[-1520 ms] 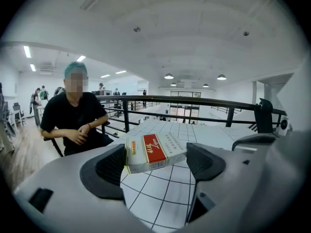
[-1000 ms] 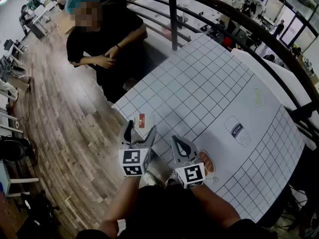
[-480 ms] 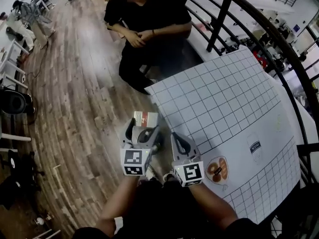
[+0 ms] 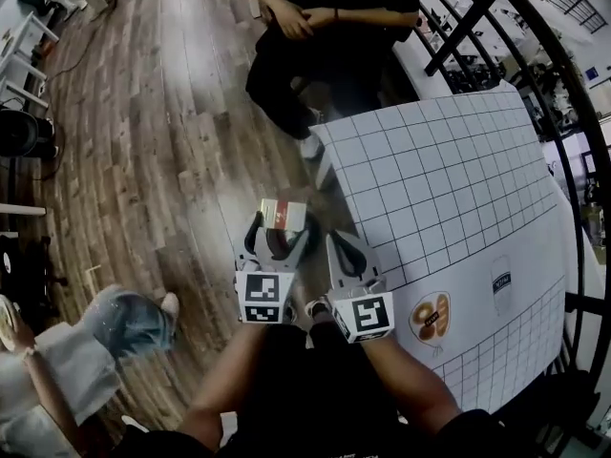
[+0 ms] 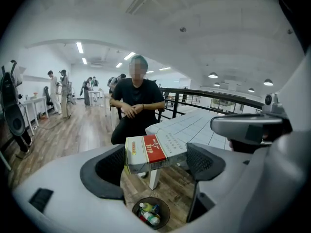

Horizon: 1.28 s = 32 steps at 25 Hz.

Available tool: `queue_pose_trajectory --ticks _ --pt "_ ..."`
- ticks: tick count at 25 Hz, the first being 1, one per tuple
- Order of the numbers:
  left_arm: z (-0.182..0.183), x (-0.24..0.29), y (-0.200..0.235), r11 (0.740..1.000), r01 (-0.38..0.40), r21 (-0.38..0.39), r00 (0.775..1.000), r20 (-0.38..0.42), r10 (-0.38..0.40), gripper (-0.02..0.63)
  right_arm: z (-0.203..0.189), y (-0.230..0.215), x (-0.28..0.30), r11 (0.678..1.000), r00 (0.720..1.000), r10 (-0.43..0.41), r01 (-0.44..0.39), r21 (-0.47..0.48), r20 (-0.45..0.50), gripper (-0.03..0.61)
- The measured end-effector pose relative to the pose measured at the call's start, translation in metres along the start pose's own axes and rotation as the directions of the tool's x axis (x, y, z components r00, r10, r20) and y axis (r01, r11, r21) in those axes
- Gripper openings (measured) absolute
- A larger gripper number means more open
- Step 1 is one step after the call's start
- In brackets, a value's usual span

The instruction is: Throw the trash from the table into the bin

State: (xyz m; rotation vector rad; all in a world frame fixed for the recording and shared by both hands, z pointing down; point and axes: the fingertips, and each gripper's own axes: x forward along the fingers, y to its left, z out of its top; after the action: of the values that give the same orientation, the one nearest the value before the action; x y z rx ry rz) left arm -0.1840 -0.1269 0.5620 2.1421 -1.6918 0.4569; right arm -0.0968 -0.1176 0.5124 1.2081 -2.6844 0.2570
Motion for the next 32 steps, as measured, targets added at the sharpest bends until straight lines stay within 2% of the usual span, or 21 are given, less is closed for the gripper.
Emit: queue_pose_trajectory --ticks 7,13,20,29,32 --pt "-0.071 0.020 0.001 1.000 0.013 -0.023 0.996 -0.089 -0.015 0.414 -0.037 0.007 0.007 1.000 0.998 0.015 -0.014 0.011 -0.069 0.025" --pt "-0.140 0.048 -0.003 0.999 0.041 -0.033 0.982 -0.182 -0.046 0.414 -0.074 0.010 0.011 0.999 0.996 0.015 -0.011 0.050 -0.093 0.025" --pt "-0.207 0.065 -0.014 0.994 0.091 -0.053 0.966 -0.237 -0.101 0.414 -0.120 0.012 0.013 0.994 0.990 -0.009 0.025 0.110 -0.139 0.025" --pt "-0.286 0.100 -0.002 0.998 0.056 -0.039 0.951 -0.301 -0.066 0.416 -0.181 0.010 0.010 0.985 0.978 -0.037 0.071 0.156 -0.207 0.025" --pt "-0.317 0.112 -0.002 0.997 0.056 -0.046 0.937 -0.344 -0.068 0.416 -0.193 0.012 0.008 0.987 0.975 -0.027 0.062 0.152 -0.222 0.025"
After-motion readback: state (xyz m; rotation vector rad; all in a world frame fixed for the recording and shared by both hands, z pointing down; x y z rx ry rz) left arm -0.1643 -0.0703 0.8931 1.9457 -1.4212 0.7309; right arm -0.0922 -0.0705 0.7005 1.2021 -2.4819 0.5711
